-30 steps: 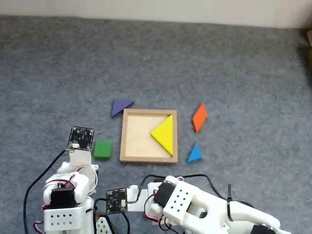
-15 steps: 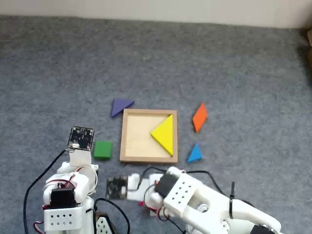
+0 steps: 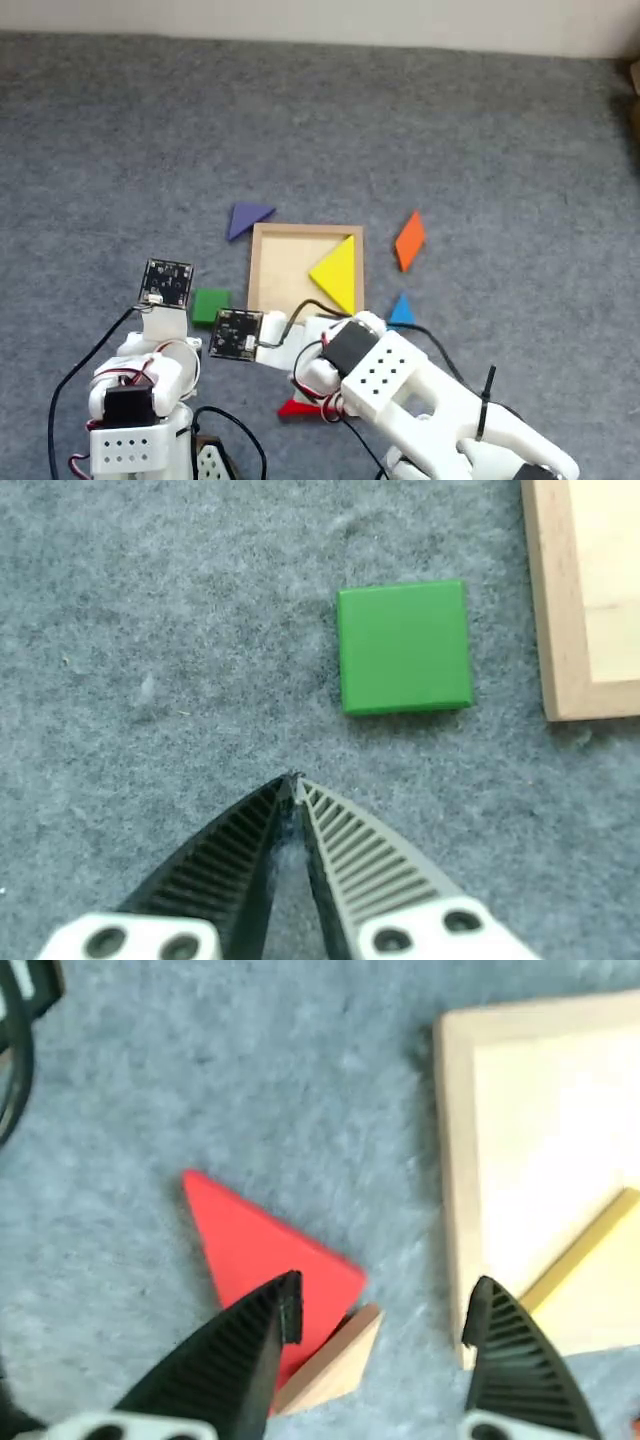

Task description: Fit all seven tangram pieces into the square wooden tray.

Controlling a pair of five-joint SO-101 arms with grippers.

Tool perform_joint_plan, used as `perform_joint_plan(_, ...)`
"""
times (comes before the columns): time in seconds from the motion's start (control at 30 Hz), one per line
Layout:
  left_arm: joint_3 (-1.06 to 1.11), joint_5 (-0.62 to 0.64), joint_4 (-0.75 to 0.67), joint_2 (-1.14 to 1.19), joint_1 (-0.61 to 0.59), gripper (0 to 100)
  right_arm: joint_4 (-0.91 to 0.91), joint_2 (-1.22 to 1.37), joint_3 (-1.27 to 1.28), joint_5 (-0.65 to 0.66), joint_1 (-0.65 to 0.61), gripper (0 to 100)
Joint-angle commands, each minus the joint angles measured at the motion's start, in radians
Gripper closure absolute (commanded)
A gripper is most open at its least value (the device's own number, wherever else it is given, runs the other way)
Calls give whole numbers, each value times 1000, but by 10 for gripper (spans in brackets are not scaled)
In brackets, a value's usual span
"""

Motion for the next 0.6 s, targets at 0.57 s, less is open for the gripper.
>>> perform_joint_plan(0.57,21,-2,6,-35,-19,987,-64,277,25,-130,-143,678)
